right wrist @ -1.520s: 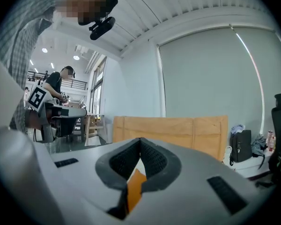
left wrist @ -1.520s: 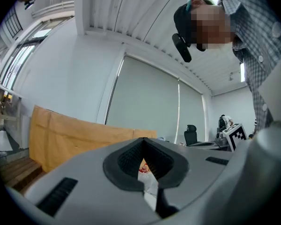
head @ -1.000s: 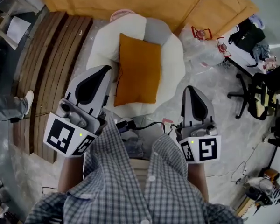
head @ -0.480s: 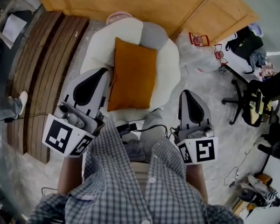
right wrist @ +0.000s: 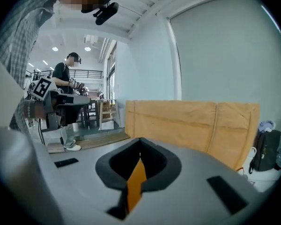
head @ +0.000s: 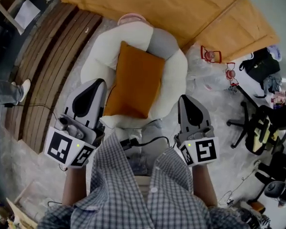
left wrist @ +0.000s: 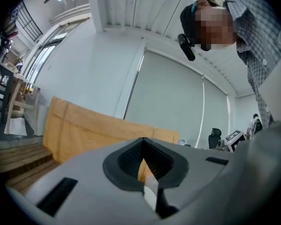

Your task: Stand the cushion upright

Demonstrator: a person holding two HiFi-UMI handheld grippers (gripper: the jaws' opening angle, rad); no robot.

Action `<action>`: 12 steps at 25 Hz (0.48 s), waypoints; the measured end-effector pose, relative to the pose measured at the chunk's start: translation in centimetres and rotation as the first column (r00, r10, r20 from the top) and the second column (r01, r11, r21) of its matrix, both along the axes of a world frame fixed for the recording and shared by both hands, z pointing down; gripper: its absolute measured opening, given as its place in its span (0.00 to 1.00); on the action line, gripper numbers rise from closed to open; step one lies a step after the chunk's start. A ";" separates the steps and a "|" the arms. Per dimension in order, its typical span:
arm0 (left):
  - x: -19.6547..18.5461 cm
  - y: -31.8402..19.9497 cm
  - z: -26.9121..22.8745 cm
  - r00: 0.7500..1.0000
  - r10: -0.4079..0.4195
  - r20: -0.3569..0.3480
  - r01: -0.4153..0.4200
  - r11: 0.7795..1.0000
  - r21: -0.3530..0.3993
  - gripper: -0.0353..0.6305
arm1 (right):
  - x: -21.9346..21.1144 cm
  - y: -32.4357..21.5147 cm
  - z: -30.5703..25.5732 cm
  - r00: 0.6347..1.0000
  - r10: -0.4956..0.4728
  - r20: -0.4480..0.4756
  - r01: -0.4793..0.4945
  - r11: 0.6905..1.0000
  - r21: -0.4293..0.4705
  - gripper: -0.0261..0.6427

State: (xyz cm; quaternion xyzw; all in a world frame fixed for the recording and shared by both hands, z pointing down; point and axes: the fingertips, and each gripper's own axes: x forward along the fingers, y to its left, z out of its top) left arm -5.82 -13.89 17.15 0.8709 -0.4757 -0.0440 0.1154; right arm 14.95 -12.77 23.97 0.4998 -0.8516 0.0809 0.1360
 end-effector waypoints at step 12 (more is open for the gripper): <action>4.2 -7.0 11.7 0.998 0.004 0.059 0.005 0.989 -0.147 0.06 | 4.1 -7.4 14.3 0.996 -0.066 0.068 0.078 0.978 -0.193 0.05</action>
